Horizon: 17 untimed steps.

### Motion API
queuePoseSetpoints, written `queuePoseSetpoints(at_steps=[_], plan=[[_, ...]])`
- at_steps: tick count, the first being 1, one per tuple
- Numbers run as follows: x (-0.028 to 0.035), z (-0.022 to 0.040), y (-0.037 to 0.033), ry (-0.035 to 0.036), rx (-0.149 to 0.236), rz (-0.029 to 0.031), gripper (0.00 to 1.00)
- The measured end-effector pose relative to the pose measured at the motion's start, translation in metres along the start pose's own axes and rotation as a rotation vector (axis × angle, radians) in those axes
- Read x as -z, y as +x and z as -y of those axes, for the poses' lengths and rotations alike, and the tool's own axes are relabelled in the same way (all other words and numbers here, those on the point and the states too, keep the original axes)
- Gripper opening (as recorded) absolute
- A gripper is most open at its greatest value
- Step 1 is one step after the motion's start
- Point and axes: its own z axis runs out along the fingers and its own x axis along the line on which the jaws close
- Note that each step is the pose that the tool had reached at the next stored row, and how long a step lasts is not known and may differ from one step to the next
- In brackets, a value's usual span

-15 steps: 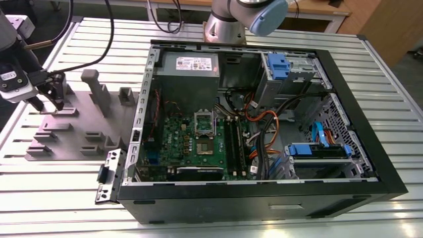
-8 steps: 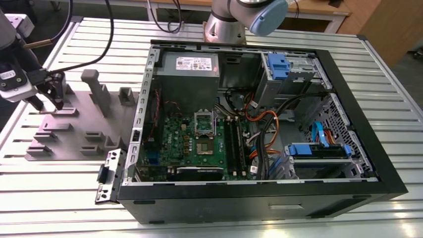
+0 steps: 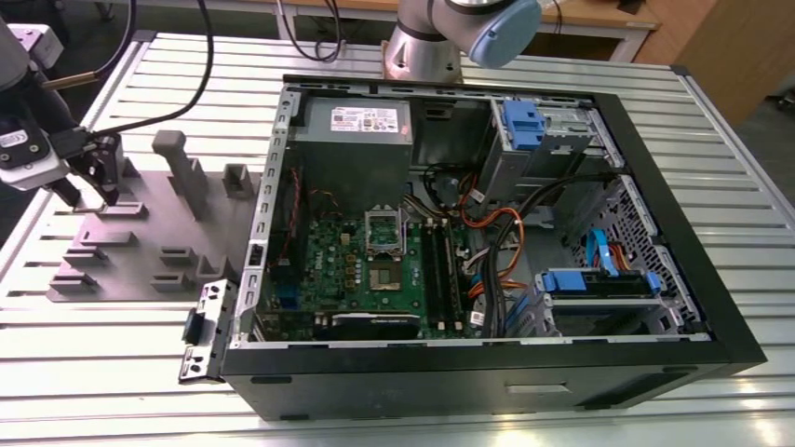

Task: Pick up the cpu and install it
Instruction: 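Pick up the cpu and move it towards the insertion slot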

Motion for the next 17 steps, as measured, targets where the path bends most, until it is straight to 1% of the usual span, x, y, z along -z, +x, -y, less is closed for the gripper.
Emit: queuePoseSetpoints(at_steps=[7, 17], plan=[[0.0009, 0.0000, 0.0000, 0.0000, 0.000, 0.0000, 0.47], [0.0038, -0.0001, -0.0001, -0.0001, 0.000, 0.0002, 0.47]])
